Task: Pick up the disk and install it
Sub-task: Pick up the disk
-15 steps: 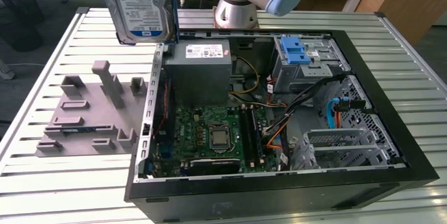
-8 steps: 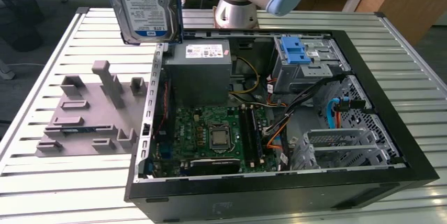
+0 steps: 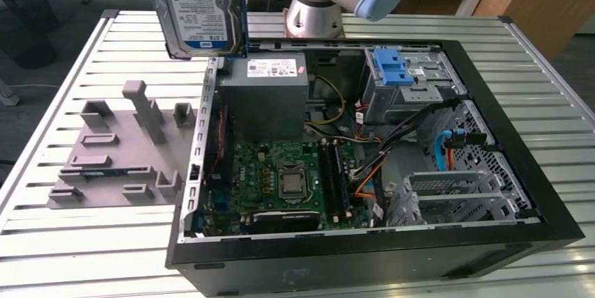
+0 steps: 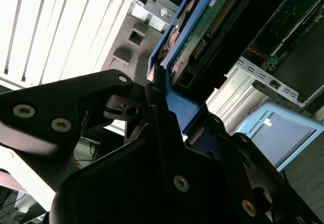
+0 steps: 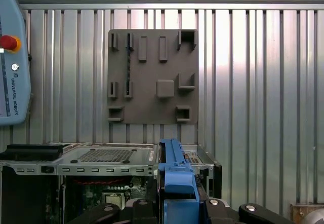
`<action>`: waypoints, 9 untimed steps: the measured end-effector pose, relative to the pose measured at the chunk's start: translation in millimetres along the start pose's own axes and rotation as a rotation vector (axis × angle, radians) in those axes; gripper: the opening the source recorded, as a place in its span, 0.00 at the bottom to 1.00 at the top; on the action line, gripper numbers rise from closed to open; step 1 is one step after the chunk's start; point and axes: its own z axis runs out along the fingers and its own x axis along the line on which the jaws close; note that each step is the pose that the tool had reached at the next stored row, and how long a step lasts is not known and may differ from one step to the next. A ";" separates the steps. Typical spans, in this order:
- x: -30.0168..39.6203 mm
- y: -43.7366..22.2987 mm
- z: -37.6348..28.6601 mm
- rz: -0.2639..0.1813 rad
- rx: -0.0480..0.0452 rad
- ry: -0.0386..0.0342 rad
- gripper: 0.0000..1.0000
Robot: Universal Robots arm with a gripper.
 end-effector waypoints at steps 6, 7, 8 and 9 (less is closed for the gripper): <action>0.0 -5.2 0.0 0.000 0.0000 0.0000 0.36; 0.0 -6.1 0.0 0.000 0.0000 0.0000 0.36; 0.0 -7.0 0.0 0.000 0.0000 -0.0001 0.36; 0.0 -7.7 0.0 0.000 0.0000 0.0000 0.36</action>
